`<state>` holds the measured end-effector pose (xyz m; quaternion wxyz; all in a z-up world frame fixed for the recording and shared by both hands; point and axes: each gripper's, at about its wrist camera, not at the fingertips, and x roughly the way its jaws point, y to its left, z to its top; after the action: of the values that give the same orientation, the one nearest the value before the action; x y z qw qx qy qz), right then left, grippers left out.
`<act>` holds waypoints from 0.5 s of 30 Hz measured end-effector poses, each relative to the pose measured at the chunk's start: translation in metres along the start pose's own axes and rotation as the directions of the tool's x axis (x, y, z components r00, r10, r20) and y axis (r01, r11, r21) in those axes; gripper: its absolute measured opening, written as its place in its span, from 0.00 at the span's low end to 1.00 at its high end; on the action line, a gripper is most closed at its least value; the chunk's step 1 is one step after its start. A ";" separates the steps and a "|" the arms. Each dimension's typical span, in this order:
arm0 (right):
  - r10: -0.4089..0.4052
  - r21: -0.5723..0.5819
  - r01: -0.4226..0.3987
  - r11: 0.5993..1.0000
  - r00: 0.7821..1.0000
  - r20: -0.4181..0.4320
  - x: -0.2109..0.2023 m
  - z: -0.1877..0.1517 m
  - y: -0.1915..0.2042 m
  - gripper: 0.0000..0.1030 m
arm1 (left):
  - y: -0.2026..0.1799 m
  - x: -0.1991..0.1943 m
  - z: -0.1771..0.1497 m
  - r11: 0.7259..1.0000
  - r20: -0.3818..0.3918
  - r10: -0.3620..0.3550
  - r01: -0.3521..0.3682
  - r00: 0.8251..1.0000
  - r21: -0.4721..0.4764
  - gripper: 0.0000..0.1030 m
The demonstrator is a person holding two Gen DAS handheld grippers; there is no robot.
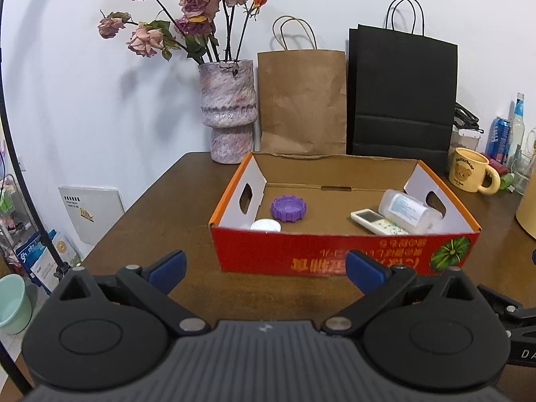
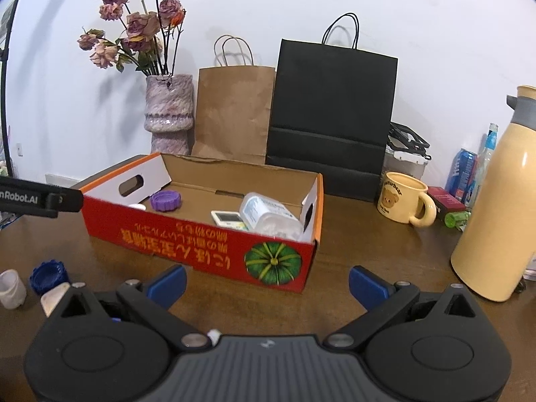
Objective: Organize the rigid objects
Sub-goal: 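Move both grippers back from the box toward the items on the table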
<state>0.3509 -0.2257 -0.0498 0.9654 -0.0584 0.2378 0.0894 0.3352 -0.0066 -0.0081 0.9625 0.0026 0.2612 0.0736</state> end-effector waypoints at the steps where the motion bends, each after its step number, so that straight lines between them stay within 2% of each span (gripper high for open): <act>1: 0.000 0.002 0.000 1.000 1.000 -0.001 -0.003 -0.003 0.000 1.00 | 0.001 -0.002 -0.001 1.000 0.000 0.000 0.000 1.000 0.000 1.00; 15: 0.013 0.011 -0.013 1.000 1.000 -0.025 -0.035 -0.036 -0.007 1.00 | 0.011 -0.030 -0.029 1.000 -0.009 -0.009 0.009 1.000 -0.003 1.00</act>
<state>0.3057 -0.2435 -0.0641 0.9621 -0.0525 0.2506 0.0935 0.2929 -0.0007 -0.0177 0.9617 -0.0004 0.2653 0.0696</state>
